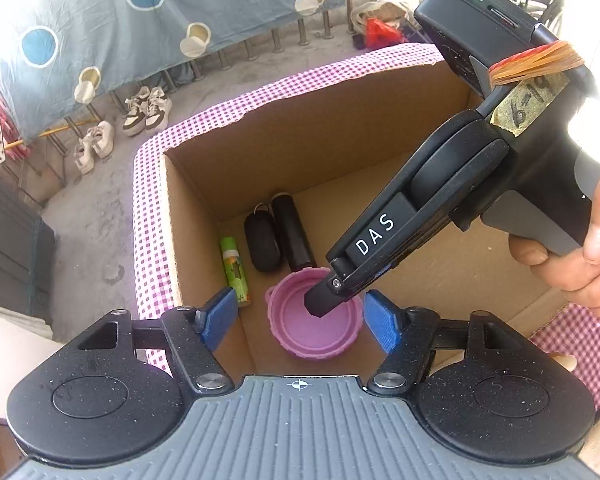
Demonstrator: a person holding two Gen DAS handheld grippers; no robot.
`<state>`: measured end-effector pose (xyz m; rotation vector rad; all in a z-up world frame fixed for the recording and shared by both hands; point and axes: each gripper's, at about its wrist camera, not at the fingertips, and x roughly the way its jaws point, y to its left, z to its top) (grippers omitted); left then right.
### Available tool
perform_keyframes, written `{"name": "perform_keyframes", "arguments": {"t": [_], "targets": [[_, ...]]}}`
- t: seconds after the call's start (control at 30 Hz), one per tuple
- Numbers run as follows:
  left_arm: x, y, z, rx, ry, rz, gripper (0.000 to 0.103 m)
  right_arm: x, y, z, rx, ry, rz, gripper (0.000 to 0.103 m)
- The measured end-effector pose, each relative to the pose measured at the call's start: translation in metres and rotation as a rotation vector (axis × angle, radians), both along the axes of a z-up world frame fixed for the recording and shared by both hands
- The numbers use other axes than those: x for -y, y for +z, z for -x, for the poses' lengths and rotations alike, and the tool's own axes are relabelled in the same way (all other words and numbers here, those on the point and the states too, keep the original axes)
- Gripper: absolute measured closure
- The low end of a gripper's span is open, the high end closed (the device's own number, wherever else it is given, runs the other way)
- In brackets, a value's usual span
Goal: Organize rigid objects
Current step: 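Lower the pink cup into the box and open the right gripper, then move the right gripper back and grasp the black tape roll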
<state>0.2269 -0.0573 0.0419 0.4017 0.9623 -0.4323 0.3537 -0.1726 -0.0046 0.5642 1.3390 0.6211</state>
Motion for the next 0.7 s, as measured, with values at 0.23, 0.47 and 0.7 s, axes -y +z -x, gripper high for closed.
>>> {"name": "perform_keyframes", "arguments": {"t": [0.23,0.47,0.7], "targets": [[-0.016,0.033,0.023,0.072,0.029,0.113,0.033,0.027,0.037,0.017,0.076,-0.075,-0.044,0.079],[-0.057,0.059,0.058,0.156,0.133,0.239,0.032,0.008,0.020,0.006,0.003,-0.074,0.113,0.078],[-0.102,0.045,0.085,0.154,0.280,0.304,0.032,-0.028,0.000,-0.006,-0.045,-0.021,0.162,0.061]]}}
